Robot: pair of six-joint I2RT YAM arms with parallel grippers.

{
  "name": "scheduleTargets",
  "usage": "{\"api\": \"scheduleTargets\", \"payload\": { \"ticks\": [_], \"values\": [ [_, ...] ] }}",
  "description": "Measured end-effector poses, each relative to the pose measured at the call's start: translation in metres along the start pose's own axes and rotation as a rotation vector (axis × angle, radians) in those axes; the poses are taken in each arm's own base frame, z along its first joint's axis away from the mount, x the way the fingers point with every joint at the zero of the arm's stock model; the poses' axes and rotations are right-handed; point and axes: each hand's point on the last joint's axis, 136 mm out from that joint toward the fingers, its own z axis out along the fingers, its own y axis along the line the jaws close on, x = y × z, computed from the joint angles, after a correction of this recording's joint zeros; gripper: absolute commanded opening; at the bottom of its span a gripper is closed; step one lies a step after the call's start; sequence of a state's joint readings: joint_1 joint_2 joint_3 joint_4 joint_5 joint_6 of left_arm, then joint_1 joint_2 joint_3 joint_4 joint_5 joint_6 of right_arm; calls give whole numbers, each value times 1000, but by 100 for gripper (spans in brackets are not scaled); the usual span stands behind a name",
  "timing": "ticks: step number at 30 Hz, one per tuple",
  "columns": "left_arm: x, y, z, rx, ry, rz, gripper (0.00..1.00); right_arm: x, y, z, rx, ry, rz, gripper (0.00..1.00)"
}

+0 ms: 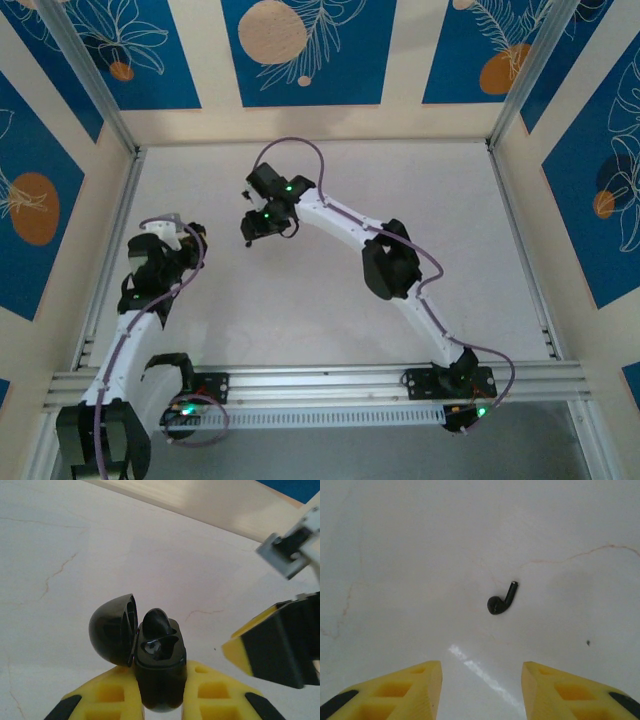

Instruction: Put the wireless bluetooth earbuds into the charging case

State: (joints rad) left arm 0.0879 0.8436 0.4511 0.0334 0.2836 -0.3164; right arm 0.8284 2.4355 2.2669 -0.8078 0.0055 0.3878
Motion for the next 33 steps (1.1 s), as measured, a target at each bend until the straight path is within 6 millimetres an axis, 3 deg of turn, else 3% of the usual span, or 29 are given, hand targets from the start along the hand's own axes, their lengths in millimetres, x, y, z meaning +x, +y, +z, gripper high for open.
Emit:
{"api": "scheduleTargets", "payload": {
  "ticks": [7,13,25,33],
  "values": [
    [-2,2,-2,6,-5,-8,14,5,-5,36,5,32,-27,46],
    [-2,1,-2,14,-3,-10,14,10,-11,56,11,49,-31,46],
    [-7,-2,-6,24,-24,-4,14,4,-14,67,15,22,-54,44],
    [-3,-2,-7,26,-10,-8,15,-1,-13,70,19,2,-85,37]
  ]
}}
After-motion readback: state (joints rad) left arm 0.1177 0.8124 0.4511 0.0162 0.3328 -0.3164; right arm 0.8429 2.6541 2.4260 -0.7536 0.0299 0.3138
